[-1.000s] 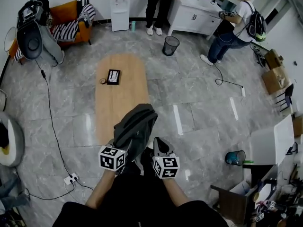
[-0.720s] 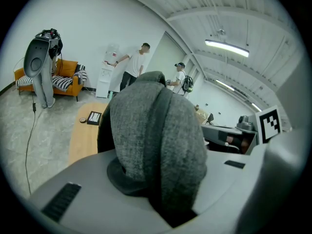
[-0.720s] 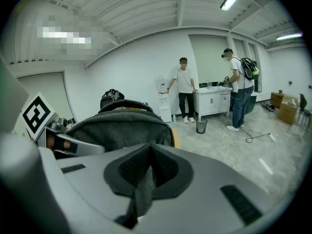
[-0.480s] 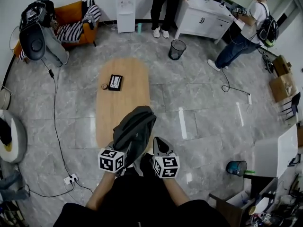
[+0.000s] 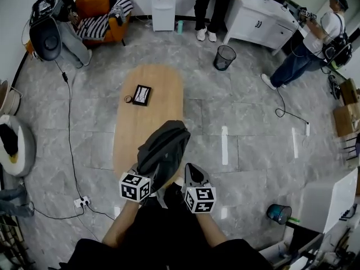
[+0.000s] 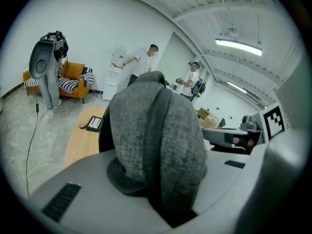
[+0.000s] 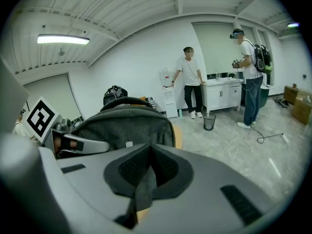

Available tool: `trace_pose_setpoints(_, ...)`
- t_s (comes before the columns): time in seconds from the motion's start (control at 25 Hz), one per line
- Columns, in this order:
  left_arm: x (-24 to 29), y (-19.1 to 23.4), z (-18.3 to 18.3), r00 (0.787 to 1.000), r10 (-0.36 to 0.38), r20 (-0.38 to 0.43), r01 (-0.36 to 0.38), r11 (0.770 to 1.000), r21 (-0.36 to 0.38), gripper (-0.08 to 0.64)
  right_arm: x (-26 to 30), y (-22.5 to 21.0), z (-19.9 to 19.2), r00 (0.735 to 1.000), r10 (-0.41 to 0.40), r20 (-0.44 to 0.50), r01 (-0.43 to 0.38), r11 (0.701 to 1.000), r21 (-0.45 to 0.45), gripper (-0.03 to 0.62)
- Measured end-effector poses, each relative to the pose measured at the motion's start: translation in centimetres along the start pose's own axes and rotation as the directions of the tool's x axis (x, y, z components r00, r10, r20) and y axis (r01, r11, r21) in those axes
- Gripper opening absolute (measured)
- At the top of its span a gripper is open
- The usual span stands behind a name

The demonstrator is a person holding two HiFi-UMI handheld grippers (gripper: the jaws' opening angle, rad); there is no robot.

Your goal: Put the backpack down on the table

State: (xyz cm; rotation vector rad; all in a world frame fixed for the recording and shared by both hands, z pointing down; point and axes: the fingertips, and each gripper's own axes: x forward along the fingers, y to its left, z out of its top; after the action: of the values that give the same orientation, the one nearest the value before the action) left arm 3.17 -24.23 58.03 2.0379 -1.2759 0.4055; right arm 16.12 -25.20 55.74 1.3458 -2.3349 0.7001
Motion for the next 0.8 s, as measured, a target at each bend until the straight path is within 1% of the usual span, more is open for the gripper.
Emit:
trace_pose_setpoints(0.08,1.4,-0.4,0.6,1.0,0.006,0.011,-0.006,1.0,0.005,0.075,0.3,-1.3,0.3,1.0,0.009,-0.014,-0.009,1.0,-0.012,0.011)
trace_pose_setpoints(0.2,2.4,0.4,1.4,0.999,0.03,0.026,-0.03,1.0,0.001,0.075,1.1,-2.1,0.2,0.999,0.02,-0.037,-0.021,1.0,-0.016,0.011)
trace_pose_setpoints(0.44,4.2,1.6,1.7,0.996,0.072,0.06,-0.071,0.997,-0.005,0.075,1.1,-3.1,-0.1,0.997,0.006,-0.073,-0.008,1.0,-0.021,0.011)
trace_pose_setpoints(0.56,5.8,2.1,1.4,0.995,0.07,0.065,-0.07,0.998,0.001,0.075,0.8,-3.5,-0.8,0.996,-0.016,-0.092,0.014,1.0,-0.025,0.011)
trace_pose_setpoints(0.68,7.8,2.4,0.8,0.997,0.051,0.065,-0.052,0.999,0.015,0.075,0.6,-4.2,-1.3,0.992,-0.052,-0.114,0.049,0.999,-0.023,0.011)
trace_pose_setpoints(0.8,9.1,2.7,-0.2,0.996,0.039,0.074,-0.041,0.999,0.024,0.075,-0.1,-4.0,-1.9,0.988,-0.083,-0.127,0.081,0.997,-0.019,0.011)
